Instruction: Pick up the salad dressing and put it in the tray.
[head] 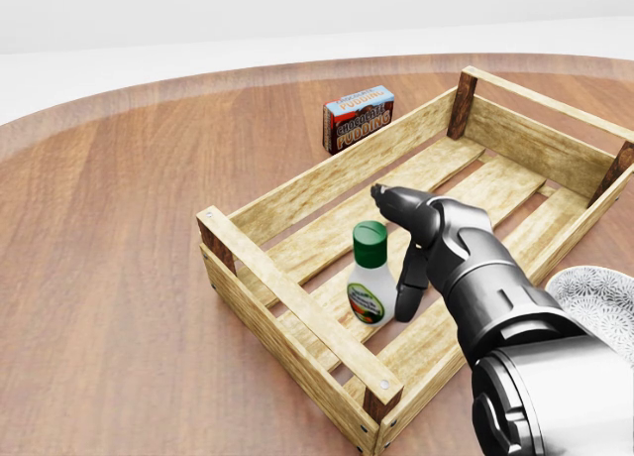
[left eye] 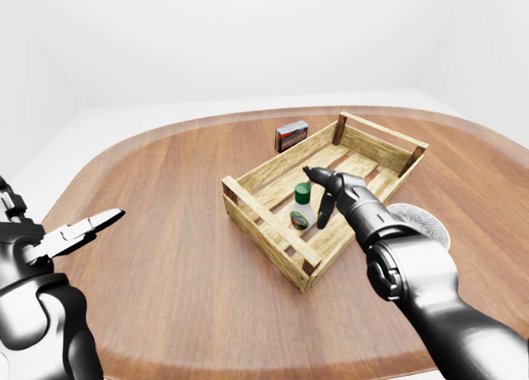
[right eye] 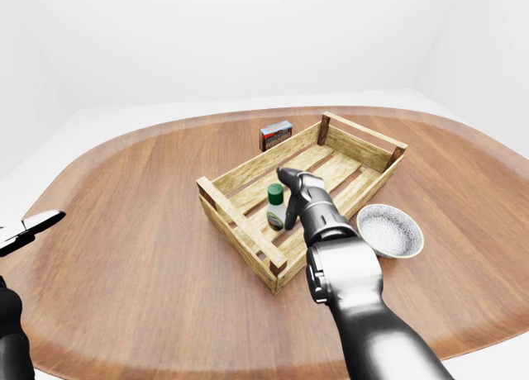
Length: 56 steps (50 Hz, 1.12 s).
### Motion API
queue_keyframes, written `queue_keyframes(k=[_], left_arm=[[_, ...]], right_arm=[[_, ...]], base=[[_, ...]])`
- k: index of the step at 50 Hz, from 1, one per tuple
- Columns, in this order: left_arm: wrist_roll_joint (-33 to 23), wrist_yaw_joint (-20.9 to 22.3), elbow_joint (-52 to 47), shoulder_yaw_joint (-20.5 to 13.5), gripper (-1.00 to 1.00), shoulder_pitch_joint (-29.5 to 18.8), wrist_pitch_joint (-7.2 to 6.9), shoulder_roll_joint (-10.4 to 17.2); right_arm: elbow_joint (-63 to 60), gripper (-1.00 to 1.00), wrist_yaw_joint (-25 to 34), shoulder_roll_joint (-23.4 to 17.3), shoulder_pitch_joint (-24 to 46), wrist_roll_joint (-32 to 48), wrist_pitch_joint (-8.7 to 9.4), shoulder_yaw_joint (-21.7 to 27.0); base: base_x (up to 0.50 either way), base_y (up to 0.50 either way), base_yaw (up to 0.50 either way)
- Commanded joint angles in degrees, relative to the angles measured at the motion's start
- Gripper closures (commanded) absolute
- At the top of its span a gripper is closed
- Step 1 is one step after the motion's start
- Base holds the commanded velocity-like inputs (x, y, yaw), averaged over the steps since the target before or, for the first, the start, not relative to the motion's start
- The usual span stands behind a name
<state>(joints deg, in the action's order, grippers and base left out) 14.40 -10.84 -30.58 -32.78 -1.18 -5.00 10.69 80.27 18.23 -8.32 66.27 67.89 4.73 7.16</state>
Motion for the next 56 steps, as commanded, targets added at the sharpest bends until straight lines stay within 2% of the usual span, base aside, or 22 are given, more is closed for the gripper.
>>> queue_keyframes(k=[1,6,15,16,24,30,34,36,37,38,39,44,46,48,49,52,53,56], left_arm=[[0.12,-0.04,-0.56,0.00,-1.00,-0.01,0.00,-0.04],[0.30,-0.08,-0.96,-0.11,-1.00,-0.06,0.00,-0.03],[0.90,0.01,-1.99,-0.15,-1.00,0.15,0.00,-0.27],[1.03,0.02,-2.33,-0.21,-1.00,0.18,0.00,-0.26],[2.01,0.12,-3.69,-0.85,-1.00,0.20,0.00,-0.23],[3.23,0.05,-5.50,-1.69,-1.00,0.26,0.00,-0.08],[4.10,-0.05,-6.93,-2.33,-1.00,0.27,0.00,0.10],[4.23,-0.07,-7.32,-2.41,-1.00,0.29,0.00,0.06],[4.25,-0.09,-7.47,-2.39,-1.00,0.30,0.00,0.04],[4.28,-0.13,-7.71,-2.37,-1.00,0.27,0.00,0.05],[4.28,-0.16,-7.92,-2.35,-1.00,0.27,0.00,0.05],[3.87,0.00,-7.73,-2.39,-1.00,0.45,0.00,-0.13],[3.46,0.15,-7.00,-2.25,-1.00,0.51,0.00,-0.27],[3.15,0.14,-6.76,-1.94,-1.00,0.47,0.00,-0.32],[2.75,0.12,-6.66,-1.50,-1.00,0.47,0.00,-0.42],[2.21,0.25,-6.36,-0.97,-1.00,0.53,0.00,-0.65],[1.82,0.39,-6.03,-0.67,-1.00,0.60,0.00,-0.78],[1.36,0.55,-5.93,-0.57,-1.00,0.62,0.00,-0.81]], right_arm=[[-0.10,-1.00,-0.32,0.08,-0.90,0.06,-0.05,-0.31],[-0.18,-1.00,-0.24,-0.22,-0.72,-0.12,-1.28,-0.74],[-1.05,-1.00,0.63,-1.15,3.67,-2.86,-9.38,-3.41],[-1.23,-1.00,1.13,-1.21,4.48,-3.20,-9.73,-3.86],[-3.52,-1.00,4.92,-2.13,10.42,-4.23,-9.73,-8.10],[-10.10,-1.00,11.32,-4.78,15.08,-5.00,-9.73,-9.73],[-22.63,-1.00,19.73,-7.30,14.25,-5.51,-9.73,-9.35],[-36.90,-1.00,21.77,-9.34,11.35,-5.89,-9.73,-7.95],[-42.75,-1.00,21.77,-9.83,9.60,-5.83,-9.39,-7.38],[-49.02,-1.00,21.77,-10.58,7.86,-5.71,-7.84,-6.62],[-57.77,-1.00,21.77,-11.96,5.32,-5.59,-5.48,-5.27],[-76.33,-1.00,21.77,-15.41,-1.73,-5.22,0.27,-1.93],[-88.83,-1.00,21.77,-18.54,-7.86,-5.01,0.27,1.32],[-95.19,-1.00,21.77,-20.57,-11.35,-5.55,0.27,3.31],[-102.20,-1.00,21.77,-22.69,-15.67,-6.01,0.27,6.58],[-111.84,-1.00,21.77,-26.73,-24.17,-8.79,0.27,11.88],[-116.04,-1.00,21.77,-28.09,-29.19,-10.42,0.27,15.98],[-120.39,-1.00,21.77,-30.88,-35.44,-13.97,0.27,19.63]], base=[[0.00,0.00,0.00],[0.00,0.00,0.00],[0.00,0.00,0.00],[0.00,0.00,0.00],[0.00,0.00,0.00],[0.00,0.00,0.00],[0.00,0.00,0.00],[0.00,0.00,0.00],[0.00,0.00,0.00],[0.00,0.00,0.00],[0.00,0.00,0.00],[0.00,0.00,0.00],[0.00,0.00,0.00],[0.00,0.00,0.00],[0.00,0.00,0.00],[0.00,0.00,0.00],[0.00,0.00,0.00],[0.00,0.00,0.00]])
